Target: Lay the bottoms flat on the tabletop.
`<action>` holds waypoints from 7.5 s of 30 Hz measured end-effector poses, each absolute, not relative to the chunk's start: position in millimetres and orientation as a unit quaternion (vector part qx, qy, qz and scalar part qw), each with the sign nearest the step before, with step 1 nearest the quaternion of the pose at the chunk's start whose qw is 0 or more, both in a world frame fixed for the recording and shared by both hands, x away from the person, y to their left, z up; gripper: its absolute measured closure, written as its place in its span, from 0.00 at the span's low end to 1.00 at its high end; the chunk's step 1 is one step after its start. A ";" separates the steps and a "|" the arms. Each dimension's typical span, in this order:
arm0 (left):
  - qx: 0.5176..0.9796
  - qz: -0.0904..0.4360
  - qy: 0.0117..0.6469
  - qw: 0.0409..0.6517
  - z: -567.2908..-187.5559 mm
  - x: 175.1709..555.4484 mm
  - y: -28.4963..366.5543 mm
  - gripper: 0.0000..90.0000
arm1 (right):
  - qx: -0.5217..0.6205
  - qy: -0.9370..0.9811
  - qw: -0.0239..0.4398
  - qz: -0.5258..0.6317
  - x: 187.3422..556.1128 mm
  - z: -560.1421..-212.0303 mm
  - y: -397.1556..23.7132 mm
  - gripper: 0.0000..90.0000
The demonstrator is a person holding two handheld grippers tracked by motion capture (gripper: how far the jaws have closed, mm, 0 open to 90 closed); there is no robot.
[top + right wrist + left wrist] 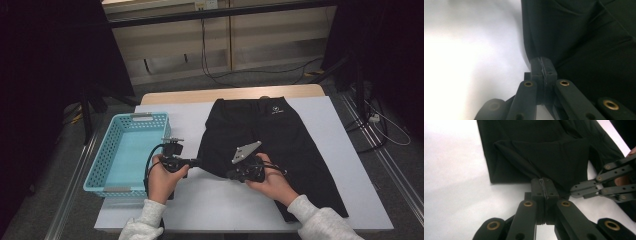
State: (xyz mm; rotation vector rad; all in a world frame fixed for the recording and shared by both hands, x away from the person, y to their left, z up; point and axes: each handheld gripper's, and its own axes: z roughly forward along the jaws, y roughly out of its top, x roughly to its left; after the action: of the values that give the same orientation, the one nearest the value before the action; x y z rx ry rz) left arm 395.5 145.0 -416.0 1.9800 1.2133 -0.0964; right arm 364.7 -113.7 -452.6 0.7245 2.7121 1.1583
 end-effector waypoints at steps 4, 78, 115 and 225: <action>0.784 -0.035 0.479 0.393 -415.4 395.7 146.8 0.98 | 0.235 0.893 0.036 0.381 358.9 -452.3 -114.3 1.00; 0.803 0.078 0.448 0.385 -421.3 402.4 150.2 0.25 | 0.190 0.904 -0.048 0.379 317.1 -454.6 -100.0 1.00; 0.801 0.073 0.454 0.383 -423.2 402.3 149.0 0.25 | 0.155 0.909 -0.092 0.377 294.2 -452.7 -87.8 1.00; 0.811 0.069 0.456 0.360 -435.8 405.8 145.8 0.26 | 0.340 0.859 0.058 0.380 341.2 -439.8 -151.5 0.82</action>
State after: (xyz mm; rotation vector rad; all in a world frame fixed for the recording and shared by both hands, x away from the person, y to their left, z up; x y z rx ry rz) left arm 405.8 145.8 -435.8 2.0919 1.1744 0.1769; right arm 341.2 -151.5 -439.8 1.0297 2.6019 1.1504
